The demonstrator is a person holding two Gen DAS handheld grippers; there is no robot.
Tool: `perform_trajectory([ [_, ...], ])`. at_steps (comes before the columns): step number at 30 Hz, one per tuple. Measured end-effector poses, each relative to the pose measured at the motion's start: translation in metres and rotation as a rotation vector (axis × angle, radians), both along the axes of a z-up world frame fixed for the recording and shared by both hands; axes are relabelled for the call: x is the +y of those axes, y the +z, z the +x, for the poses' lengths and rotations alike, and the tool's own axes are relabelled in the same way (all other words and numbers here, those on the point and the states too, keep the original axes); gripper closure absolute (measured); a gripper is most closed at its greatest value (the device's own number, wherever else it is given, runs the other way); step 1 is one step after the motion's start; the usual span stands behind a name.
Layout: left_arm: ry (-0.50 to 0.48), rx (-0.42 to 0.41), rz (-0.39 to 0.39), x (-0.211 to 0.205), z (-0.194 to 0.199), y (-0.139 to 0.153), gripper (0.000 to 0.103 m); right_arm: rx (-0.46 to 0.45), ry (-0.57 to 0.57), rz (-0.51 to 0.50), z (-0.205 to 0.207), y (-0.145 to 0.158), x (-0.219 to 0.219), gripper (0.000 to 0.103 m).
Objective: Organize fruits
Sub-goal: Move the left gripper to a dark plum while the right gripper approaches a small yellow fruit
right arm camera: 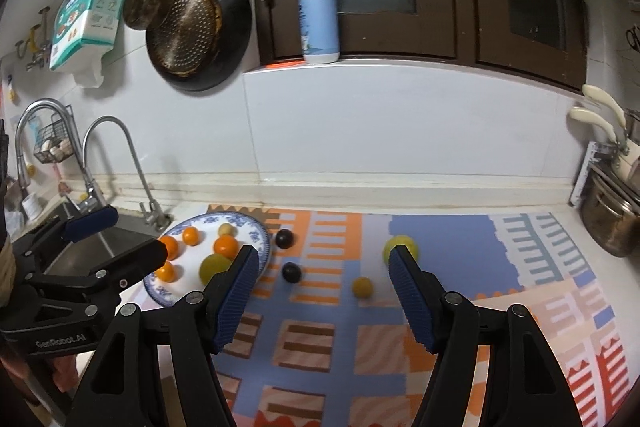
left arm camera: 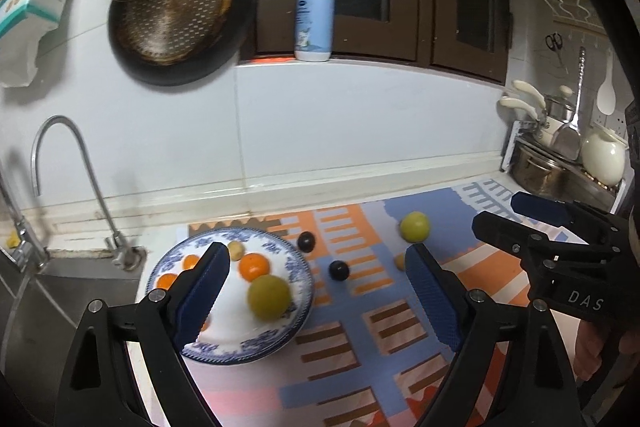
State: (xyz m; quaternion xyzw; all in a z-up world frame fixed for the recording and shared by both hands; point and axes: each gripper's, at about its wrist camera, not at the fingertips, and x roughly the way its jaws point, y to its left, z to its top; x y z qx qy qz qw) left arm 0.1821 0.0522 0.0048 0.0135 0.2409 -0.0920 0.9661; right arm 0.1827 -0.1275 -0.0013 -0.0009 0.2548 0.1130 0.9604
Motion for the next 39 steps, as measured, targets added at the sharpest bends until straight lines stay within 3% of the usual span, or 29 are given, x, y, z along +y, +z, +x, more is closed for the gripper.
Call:
perform_trajectory([
  [9, -0.049, 0.015, 0.016, -0.018, 0.024, -0.017, 0.014, 0.031, -0.015, 0.026, 0.014, -0.017, -0.015, 0.035],
  [15, -0.081, 0.048, 0.025, -0.027, 0.048, -0.035, 0.019, 0.063, -0.012, 0.026, 0.031, -0.034, -0.018, 0.035],
  [22, -0.1, 0.135, 0.025, -0.034, 0.08, -0.065, 0.032, 0.125, -0.031, 0.03, 0.057, -0.057, -0.022, 0.037],
  [25, -0.109, 0.176, 0.032, -0.037, 0.092, -0.077, 0.042, 0.173, -0.035, 0.053, 0.071, -0.07, -0.025, 0.041],
  [39, -0.133, 0.333, 0.054, -0.042, 0.139, -0.12, 0.064, 0.318, -0.042, 0.101, 0.112, -0.117, -0.024, 0.056],
])
